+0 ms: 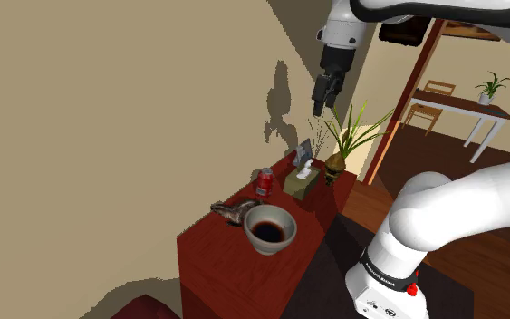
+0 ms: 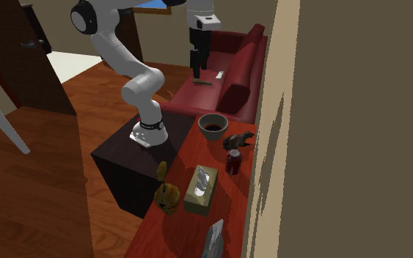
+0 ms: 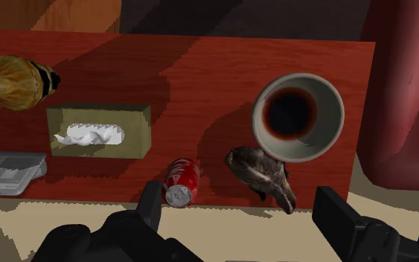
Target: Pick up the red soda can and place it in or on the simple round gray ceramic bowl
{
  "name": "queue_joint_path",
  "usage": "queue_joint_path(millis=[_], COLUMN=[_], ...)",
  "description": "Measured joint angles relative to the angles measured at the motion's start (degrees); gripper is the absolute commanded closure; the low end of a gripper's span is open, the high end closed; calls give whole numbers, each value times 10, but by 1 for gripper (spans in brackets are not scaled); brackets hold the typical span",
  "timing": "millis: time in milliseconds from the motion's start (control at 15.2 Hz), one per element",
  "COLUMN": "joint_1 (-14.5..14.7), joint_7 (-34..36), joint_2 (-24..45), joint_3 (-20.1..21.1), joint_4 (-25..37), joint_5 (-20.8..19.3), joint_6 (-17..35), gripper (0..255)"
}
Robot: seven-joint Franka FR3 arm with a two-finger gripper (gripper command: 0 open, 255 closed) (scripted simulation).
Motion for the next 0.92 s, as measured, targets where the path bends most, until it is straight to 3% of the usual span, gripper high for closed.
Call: queue_joint_path(millis=[198,924], joint_1=[-1,-17], joint_7=[4,26], joint_2=[8,105], joint_3=[-1,-18], joint_4=[-17,-138], joint_5=[0,-4], joint_6=[26,256], gripper=[0,0])
